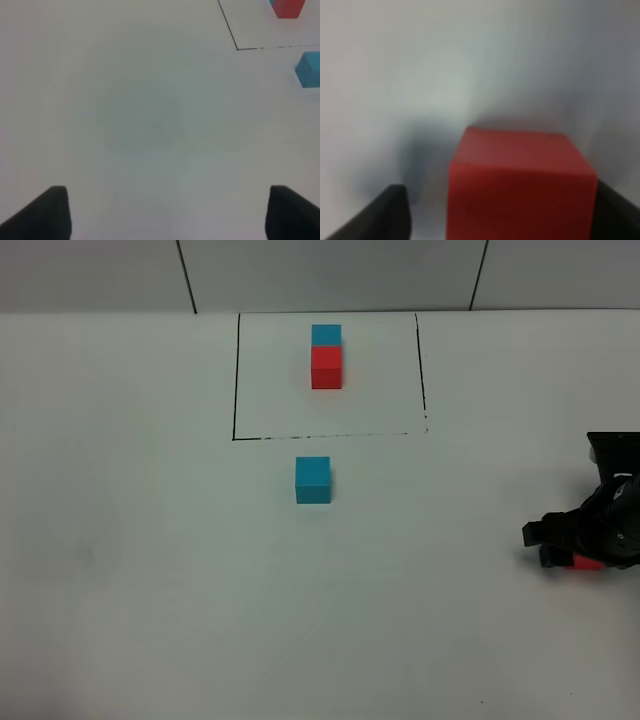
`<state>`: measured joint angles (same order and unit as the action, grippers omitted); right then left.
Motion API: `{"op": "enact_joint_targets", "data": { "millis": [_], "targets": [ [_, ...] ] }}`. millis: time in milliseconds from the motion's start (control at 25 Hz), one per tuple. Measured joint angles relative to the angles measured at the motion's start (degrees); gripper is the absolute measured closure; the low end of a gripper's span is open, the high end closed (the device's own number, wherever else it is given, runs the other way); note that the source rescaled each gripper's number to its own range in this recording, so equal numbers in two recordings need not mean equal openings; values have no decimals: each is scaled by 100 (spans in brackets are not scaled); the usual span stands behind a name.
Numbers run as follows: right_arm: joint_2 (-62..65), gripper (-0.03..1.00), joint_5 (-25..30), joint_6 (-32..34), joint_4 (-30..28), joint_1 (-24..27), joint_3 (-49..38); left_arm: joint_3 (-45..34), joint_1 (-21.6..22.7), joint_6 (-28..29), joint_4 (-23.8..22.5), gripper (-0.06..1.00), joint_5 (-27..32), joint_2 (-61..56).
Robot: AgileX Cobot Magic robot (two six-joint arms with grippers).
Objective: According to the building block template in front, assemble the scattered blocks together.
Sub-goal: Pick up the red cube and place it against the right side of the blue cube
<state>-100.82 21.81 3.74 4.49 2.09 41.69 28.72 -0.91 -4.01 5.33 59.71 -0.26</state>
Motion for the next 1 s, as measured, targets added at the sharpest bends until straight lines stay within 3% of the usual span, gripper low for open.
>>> {"op": "enact_joint_targets", "data": {
  "millis": [80, 200, 320, 440, 680, 840, 1000],
  "targets": [
    [-5, 95, 0, 204, -157, 0, 0, 0, 0, 0, 0, 8, 0, 0],
    [-5, 97, 7, 383, -383, 5, 0, 0, 0, 0, 0, 8, 0, 0],
    [6, 97, 126, 116, -570, -88, 43, 0, 0, 0, 0, 8, 0, 0],
    [24, 97, 519, -836, -665, -413, 345, 0, 0, 0, 0, 8, 0, 0],
    [-97, 97, 1913, -4016, -702, -1417, 1624, 0, 0, 0, 0, 8, 0, 0],
    [-740, 97, 2729, -4913, -774, -1943, 2636, 0, 0, 0, 0, 8, 0, 0],
    [-1372, 97, 2974, -5577, -774, -2322, 3419, 0, 0, 0, 0, 8, 0, 0]
  ]
}}
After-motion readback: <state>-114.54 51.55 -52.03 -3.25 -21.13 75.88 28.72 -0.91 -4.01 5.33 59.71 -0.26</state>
